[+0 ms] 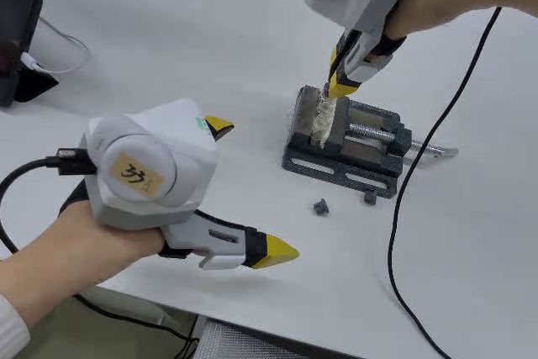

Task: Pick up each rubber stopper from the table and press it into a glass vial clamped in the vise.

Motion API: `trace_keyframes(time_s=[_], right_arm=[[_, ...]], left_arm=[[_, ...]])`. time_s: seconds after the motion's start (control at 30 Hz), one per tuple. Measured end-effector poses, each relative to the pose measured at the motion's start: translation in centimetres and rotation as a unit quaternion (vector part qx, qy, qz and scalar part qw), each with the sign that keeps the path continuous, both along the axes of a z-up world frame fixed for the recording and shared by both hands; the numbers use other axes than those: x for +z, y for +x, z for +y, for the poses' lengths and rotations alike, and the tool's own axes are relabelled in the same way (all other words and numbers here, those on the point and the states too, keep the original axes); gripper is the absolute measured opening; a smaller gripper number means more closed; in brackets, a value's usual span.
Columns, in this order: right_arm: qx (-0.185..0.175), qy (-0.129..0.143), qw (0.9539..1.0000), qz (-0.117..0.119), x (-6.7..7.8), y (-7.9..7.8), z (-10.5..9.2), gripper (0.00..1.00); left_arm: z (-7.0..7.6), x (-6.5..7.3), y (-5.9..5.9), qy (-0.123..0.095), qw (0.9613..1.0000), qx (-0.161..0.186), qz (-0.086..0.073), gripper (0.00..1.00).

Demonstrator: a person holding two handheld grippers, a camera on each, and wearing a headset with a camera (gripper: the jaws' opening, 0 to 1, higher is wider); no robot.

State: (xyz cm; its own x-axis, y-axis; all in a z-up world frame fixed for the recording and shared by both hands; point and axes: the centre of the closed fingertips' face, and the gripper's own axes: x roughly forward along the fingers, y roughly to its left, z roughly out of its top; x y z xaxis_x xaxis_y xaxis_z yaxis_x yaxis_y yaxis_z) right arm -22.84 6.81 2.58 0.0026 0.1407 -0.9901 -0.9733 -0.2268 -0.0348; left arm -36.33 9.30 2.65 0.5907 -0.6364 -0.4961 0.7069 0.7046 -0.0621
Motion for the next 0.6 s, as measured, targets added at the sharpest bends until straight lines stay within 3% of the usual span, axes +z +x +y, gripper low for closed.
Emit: trace_keyframes(time_s=[0.17, 0.6], right_arm=[[0.009, 0.013, 0.9999, 0.004, -0.19, 0.33, -0.05, 0.06], [0.05, 0.013, 0.9986, 0.008, -0.12, 0.25, 0.14, 0.08]], left_arm=[[0.09, -0.08, -0.03, 0.003, 1.0, -0.001, 0.001, 0.99], [0.26, -0.02, 0.06, 0.004, 1.0, -0.001, 0.004, 0.98]])
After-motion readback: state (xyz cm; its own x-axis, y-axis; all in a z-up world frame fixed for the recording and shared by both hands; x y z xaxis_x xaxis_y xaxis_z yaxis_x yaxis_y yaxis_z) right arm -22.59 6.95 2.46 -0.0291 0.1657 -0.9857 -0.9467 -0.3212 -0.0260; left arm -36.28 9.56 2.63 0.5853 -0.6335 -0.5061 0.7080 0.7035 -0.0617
